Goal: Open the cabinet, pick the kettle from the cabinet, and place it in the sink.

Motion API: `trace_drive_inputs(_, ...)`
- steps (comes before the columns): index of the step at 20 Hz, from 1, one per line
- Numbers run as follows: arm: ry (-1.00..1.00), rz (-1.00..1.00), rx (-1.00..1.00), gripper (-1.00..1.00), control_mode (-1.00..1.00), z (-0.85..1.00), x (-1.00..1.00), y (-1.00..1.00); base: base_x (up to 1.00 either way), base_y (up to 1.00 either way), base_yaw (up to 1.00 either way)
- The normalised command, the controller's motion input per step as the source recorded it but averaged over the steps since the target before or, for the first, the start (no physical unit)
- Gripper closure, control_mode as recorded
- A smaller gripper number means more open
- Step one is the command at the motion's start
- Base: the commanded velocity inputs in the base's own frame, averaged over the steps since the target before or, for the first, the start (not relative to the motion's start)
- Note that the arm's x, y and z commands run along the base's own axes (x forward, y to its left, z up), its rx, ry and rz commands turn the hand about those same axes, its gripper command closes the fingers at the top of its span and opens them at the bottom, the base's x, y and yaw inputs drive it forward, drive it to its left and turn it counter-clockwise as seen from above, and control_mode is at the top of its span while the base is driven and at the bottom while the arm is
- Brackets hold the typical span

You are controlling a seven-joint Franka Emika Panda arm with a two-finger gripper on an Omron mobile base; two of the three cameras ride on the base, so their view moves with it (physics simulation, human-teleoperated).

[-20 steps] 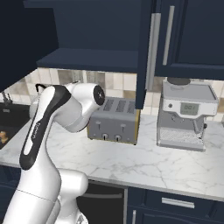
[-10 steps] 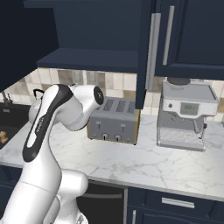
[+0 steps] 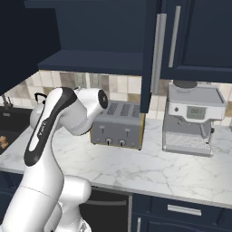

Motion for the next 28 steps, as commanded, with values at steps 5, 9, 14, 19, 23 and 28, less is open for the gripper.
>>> trace_drive_inputs(5,0.0,0.0,0.0,1.0,-1.0,0.0,0.0,0.0,0.0,0.0,0.0)
trace_drive_inputs(9,0.0,0.0,0.0,1.0,-1.0,0.0,0.0,0.0,0.0,0.0,0.0)
trace_drive_inputs(14,0.0,0.0,0.0,1.0,-1.0,0.0,0.0,0.0,0.0,0.0,0.0)
trace_drive_inputs(19,0.0,0.0,0.0,1.0,-1.0,0.0,0.0,0.0,0.0,0.0,0.0)
trace_drive_inputs(23,0.0,0.0,0.0,1.0,-1.0,0.0,0.0,0.0,0.0,0.0,0.0)
trace_drive_inputs(28,0.0,0.0,0.0,1.0,1.0,0.0,0.0,0.0,0.0,0.0,0.0)
